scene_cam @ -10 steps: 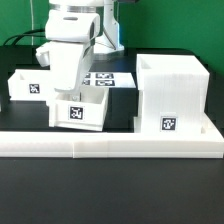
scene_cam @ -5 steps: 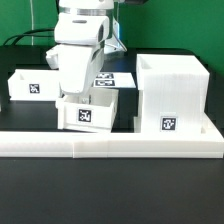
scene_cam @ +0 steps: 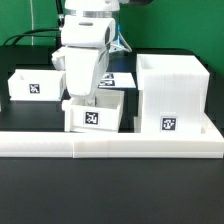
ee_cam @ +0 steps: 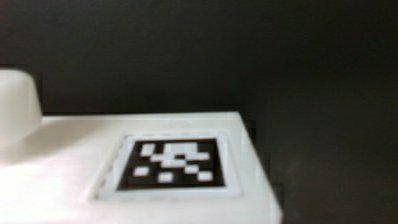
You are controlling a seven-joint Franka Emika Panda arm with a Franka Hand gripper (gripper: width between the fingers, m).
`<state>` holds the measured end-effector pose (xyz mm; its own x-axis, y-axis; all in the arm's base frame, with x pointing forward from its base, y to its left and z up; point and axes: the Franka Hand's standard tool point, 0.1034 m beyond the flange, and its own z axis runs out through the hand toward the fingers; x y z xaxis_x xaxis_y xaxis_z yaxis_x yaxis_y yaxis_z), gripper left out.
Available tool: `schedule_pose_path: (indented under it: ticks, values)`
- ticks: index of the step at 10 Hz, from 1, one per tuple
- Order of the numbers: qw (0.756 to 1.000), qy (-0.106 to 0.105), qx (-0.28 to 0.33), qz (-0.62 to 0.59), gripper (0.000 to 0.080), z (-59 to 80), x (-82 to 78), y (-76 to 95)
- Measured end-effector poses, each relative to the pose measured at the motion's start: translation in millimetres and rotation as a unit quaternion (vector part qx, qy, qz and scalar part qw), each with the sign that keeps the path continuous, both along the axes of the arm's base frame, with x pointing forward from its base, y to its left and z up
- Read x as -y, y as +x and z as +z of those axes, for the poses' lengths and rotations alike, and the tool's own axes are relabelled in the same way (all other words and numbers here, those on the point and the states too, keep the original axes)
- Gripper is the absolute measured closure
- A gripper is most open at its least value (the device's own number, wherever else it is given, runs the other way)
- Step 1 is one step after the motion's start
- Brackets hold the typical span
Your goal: Assemble drawer
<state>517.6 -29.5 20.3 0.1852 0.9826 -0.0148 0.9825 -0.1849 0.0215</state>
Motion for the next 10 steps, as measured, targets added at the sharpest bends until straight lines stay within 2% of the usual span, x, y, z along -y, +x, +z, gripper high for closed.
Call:
schedule_pose_path:
  ticks: [3, 5, 6, 7, 10]
  values:
    - [1.000, 0.004, 0.020, 0.006, 0.0755, -0.7, -13.0, 5.1]
    - [1.000, 0.004, 0.016, 0.000, 0.0755, -1.8, -8.7, 2.8]
    - [1.000, 0.004, 0.015, -0.002, 0.0755, -2.1, -10.3, 3.0]
    - [1.000, 0.006, 0.010, 0.007, 0.0755, -3.2, -20.1, 7.1]
    - [1.000, 0.007, 0.009, 0.008, 0.0755, -5.1, -20.9, 7.9]
